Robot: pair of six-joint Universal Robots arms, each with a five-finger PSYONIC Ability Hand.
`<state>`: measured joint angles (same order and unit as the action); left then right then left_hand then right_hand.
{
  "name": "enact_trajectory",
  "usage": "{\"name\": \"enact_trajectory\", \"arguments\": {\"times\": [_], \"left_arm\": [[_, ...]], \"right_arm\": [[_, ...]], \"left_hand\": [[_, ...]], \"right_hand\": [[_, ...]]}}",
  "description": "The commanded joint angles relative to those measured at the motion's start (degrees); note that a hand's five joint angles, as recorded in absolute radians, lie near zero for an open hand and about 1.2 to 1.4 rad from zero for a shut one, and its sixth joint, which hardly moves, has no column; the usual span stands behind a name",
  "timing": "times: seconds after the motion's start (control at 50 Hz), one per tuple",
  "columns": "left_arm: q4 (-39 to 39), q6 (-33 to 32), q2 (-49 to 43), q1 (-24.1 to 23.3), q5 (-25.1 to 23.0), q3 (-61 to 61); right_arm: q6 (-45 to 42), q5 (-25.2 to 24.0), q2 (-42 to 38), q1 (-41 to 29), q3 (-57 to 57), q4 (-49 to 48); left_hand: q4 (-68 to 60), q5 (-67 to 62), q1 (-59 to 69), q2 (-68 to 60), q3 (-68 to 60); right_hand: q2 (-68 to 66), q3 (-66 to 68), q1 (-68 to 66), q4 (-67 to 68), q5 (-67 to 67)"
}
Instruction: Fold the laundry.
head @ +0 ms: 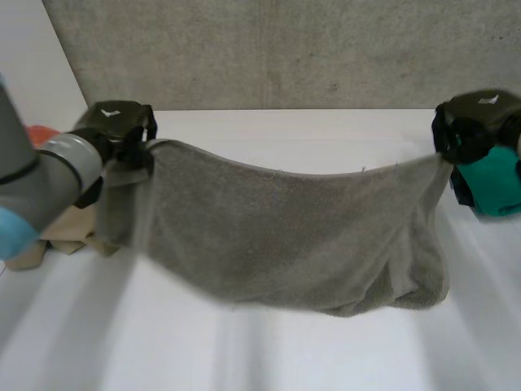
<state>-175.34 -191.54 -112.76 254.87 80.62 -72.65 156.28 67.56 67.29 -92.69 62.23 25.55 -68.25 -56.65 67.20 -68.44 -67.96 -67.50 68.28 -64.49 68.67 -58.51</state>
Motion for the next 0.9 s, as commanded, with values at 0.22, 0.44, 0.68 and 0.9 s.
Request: {"name": "enact_trajectory", "arguments": {"times": [0.22,0.44,0.68,0.9], "left_arm": [[-26.89,7.93,-4.76,-3.85,3.93,30.28],[-28.4,8.37,-1.77,-2.18,2.88,16.33],[-34.89,6.27,1.05,0.8,-7.03,-20.3],[-36.84,-1.38,-2.91,4.85,-11.18,-31.24]], "right_arm": [[11.84,17.25,-3.31,-4.87,-18.37,-37.49],[13.17,12.78,1.52,-5.57,-10.75,-32.32],[5.89,1.0,4.0,-2.59,25.71,-35.21],[-1.86,-1.91,-6.91,-1.53,33.22,-37.85]], "left_hand": [[-11.75,-13.35,12.8,-11.56,-12.04],[-11.75,-13.35,12.8,-11.56,-12.04],[-11.75,-13.35,12.8,-11.56,-12.04],[-11.75,-13.35,12.8,-11.56,-12.04]], "right_hand": [[-12.5,11.72,-15.51,11.33,-11.49],[-12.5,11.72,-15.51,11.33,-11.49],[-12.5,11.72,-15.51,11.33,-11.49],[-12.5,11.72,-15.51,11.33,-11.49]]}}
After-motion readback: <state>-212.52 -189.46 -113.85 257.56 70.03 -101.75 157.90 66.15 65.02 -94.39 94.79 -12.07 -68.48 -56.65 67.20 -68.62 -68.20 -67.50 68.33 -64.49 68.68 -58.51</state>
